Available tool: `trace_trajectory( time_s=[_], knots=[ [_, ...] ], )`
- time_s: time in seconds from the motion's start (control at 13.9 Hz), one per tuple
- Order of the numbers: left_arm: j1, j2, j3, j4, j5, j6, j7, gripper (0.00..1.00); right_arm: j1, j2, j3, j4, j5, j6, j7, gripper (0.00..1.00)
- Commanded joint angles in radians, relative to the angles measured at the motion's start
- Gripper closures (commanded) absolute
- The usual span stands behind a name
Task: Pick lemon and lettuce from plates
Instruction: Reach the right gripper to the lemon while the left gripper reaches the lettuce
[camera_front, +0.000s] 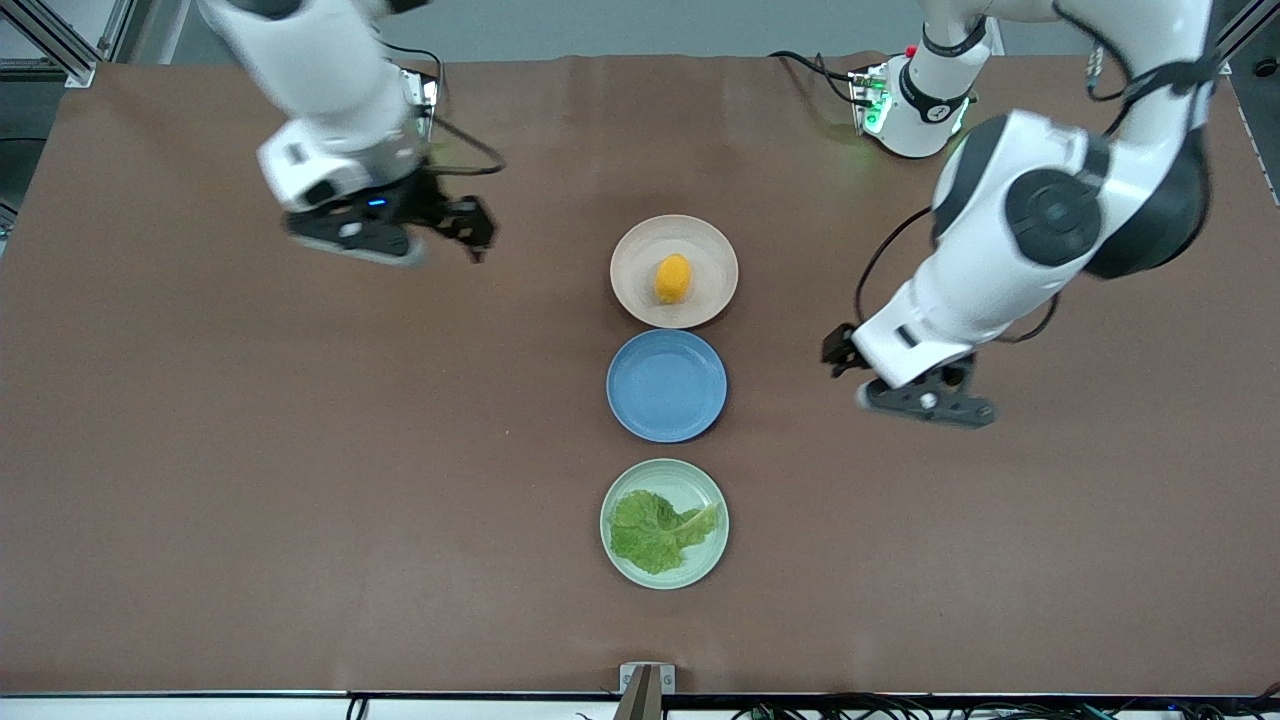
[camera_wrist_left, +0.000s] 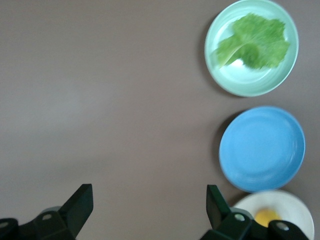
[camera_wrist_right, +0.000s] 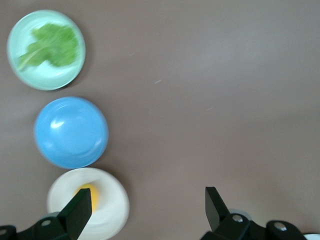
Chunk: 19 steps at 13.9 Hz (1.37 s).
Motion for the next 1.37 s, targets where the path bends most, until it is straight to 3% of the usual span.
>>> trace_trajectory(
  time_s=[0.0, 0.14, 0.43, 0.58, 0.94, 1.08, 1.29],
  knots=[
    [-0.042, 0.120, 0.000, 0.041, 0.079, 0.150, 0.002, 0.00, 0.131, 0.086, -0.017, -0.048, 0.020, 0.138, 0.211, 0.00],
    [-0.078, 0.226, 0.002, 0.047, 0.110, 0.371, 0.007, 0.01, 0.223, 0.193, -0.017, -0.046, 0.024, 0.291, 0.362, 0.00],
    [-0.111, 0.434, 0.002, 0.131, 0.124, 0.735, 0.097, 0.10, 0.308, 0.361, -0.019, -0.039, 0.023, 0.450, 0.405, 0.00],
    [-0.118, 0.488, 0.002, 0.160, 0.124, 0.815, 0.167, 0.16, 0.316, 0.422, -0.019, -0.027, 0.024, 0.459, 0.407, 0.00],
    [-0.126, 0.617, 0.002, 0.167, 0.122, 1.095, 0.214, 0.16, 0.359, 0.554, -0.017, 0.053, 0.031, 0.459, 0.407, 0.00],
    [-0.137, 0.637, 0.005, 0.168, 0.124, 1.133, 0.214, 0.17, 0.375, 0.588, -0.017, 0.076, 0.029, 0.462, 0.405, 0.00],
    [-0.137, 0.648, 0.005, 0.171, 0.124, 1.136, 0.223, 0.26, 0.420, 0.613, -0.017, 0.075, 0.029, 0.522, 0.398, 0.00]
  ],
)
